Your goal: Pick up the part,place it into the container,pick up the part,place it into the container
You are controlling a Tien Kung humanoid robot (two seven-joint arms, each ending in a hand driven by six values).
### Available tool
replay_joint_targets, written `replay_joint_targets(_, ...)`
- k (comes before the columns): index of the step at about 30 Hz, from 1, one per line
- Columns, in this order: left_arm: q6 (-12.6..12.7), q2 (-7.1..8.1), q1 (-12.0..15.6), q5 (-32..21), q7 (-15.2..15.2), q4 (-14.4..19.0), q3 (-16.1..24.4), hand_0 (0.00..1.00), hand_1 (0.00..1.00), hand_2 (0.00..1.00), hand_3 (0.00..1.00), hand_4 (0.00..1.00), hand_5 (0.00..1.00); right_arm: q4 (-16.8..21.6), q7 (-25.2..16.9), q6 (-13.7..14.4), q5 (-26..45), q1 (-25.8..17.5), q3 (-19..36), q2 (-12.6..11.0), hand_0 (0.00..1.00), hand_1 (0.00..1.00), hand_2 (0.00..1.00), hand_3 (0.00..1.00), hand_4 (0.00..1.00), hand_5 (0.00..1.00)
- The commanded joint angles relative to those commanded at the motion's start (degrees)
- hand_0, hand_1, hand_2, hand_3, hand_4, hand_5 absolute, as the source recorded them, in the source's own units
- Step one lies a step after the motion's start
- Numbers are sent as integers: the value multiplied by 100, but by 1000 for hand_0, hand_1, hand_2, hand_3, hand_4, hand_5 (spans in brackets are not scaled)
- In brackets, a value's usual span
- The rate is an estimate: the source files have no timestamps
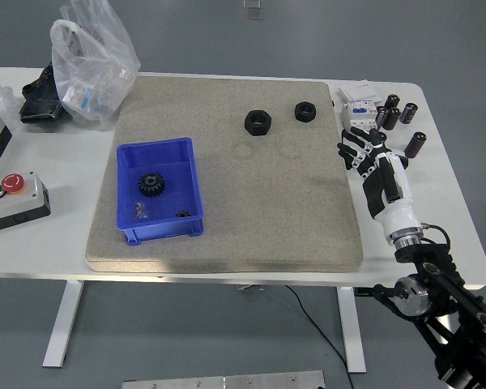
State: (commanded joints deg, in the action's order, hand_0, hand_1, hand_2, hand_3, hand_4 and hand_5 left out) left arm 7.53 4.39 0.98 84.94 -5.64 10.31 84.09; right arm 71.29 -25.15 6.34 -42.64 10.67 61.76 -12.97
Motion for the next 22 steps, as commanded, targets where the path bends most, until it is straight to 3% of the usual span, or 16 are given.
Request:
replay_joint_targets(3,2,2,0,3,1,0,6,664,592,575,626,626,245,49,297,-177,-269,-11,64,-16,903,798,801,762,978,998)
replay_joint_targets(4,2,3,0,0,3,0,4,665,592,574,625,626,246,68,396,-232,-362,-14,90,-20,998,907,876,834,998,998)
replay_joint_targets(11,3,3,1,0,5,0,4,664,591,572,625,625,245,175,939,-454,-756,-46,199,-37,998,932,898,833,998,998)
replay_joint_targets(22,6,1,28,-18,-8,0,6,664,592,571,625,626,246,358,909,-638,-541,-153,274,-58,998,935,898,832,998,998)
